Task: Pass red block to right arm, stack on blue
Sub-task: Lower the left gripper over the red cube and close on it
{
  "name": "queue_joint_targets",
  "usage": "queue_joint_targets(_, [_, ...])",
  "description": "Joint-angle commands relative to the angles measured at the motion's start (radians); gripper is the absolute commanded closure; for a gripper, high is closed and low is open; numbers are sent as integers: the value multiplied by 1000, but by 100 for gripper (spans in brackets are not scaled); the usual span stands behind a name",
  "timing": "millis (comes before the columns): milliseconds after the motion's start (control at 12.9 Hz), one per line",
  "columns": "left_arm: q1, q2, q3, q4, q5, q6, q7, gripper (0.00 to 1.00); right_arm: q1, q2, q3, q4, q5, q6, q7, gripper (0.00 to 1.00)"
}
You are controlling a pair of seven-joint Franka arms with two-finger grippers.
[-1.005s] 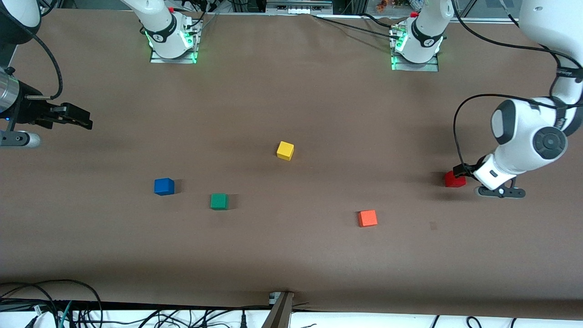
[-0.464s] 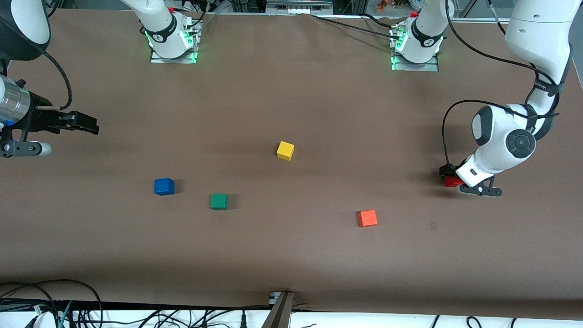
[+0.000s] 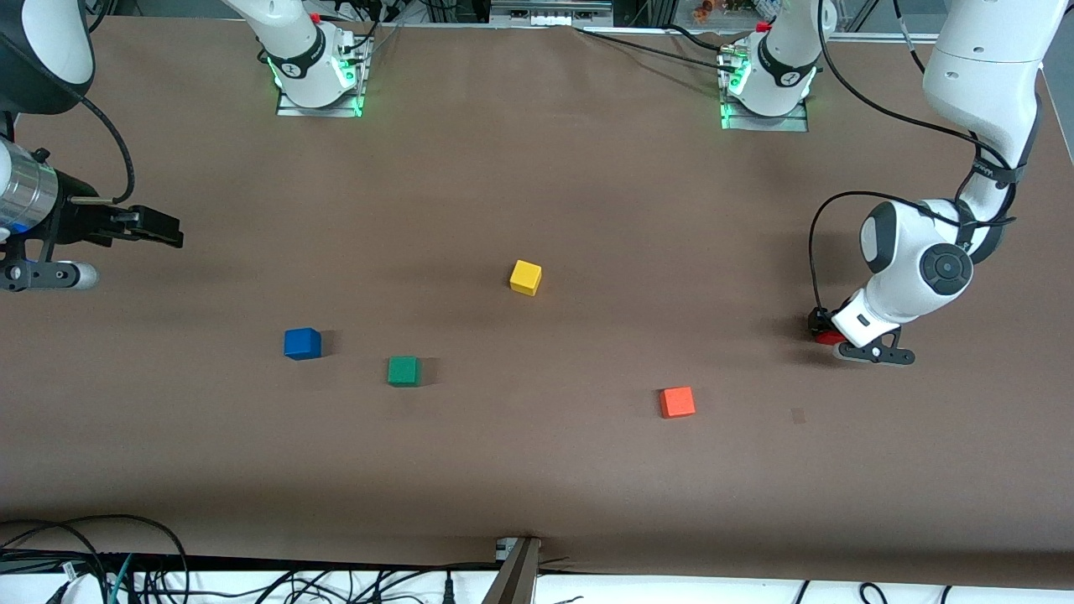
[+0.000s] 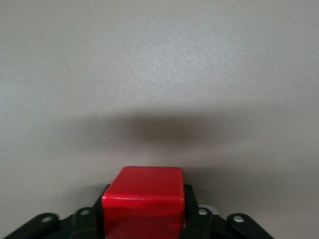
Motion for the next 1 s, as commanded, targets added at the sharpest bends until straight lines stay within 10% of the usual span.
queue_joint_targets(0, [19, -6, -4, 3, 17, -11, 17, 88, -4, 3, 1, 13, 13, -14, -8, 0])
queue_joint_targets(695, [59, -68, -154, 69, -118, -102, 363, 99, -1, 31, 6, 15, 16, -8, -8, 0])
queue_joint_targets(927, [124, -65, -295, 83, -324, -100, 630, 100, -2, 67, 8, 15, 175, -5, -7, 0])
